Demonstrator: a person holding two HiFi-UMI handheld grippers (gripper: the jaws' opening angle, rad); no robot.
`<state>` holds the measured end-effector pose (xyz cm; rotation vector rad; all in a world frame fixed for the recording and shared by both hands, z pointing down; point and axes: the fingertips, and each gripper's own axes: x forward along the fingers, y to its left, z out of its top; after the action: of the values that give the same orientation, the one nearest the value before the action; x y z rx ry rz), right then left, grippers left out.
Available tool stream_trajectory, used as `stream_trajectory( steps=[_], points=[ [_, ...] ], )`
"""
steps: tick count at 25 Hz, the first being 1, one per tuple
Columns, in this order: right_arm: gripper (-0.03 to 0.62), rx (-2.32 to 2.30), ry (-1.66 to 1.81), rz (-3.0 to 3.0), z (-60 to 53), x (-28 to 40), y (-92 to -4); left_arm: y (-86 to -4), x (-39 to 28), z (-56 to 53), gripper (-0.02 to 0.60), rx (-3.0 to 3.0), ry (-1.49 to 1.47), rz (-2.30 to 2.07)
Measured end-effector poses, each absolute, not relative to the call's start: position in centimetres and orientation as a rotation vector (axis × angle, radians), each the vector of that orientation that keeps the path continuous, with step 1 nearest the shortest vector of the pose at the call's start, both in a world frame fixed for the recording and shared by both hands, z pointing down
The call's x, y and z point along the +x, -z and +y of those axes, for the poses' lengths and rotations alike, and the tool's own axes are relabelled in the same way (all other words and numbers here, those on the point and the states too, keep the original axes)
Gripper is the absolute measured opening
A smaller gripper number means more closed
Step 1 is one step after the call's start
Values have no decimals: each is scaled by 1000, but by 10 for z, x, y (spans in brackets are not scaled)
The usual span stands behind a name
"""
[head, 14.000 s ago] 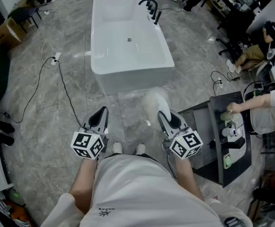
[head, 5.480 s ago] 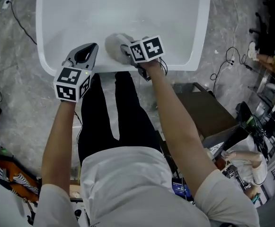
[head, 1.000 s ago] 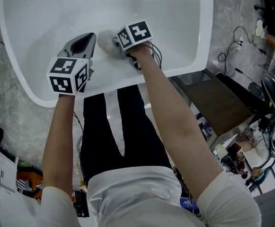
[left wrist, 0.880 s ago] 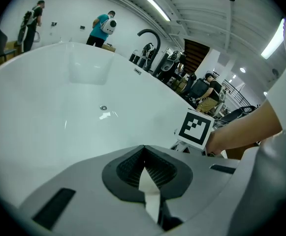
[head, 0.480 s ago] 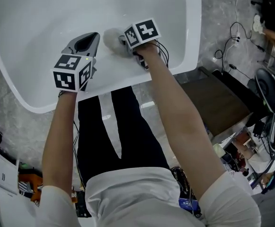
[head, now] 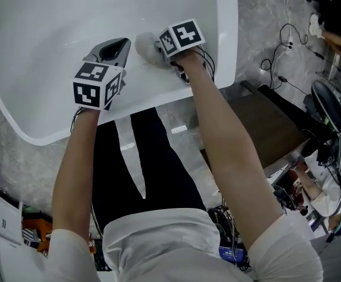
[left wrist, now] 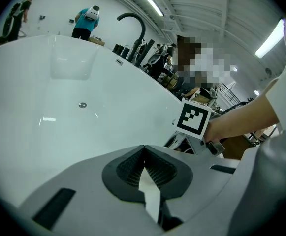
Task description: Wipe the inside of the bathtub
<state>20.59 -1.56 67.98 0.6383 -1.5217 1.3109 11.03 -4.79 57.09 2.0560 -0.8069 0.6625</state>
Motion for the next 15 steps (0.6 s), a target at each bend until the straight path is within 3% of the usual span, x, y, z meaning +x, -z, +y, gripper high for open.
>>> stream_trajectory(
  steps=[15],
  points=[
    [94, 654, -1242, -1472, -28, 223, -707, -598, 110, -55, 5, 2069, -724, -763]
  ],
)
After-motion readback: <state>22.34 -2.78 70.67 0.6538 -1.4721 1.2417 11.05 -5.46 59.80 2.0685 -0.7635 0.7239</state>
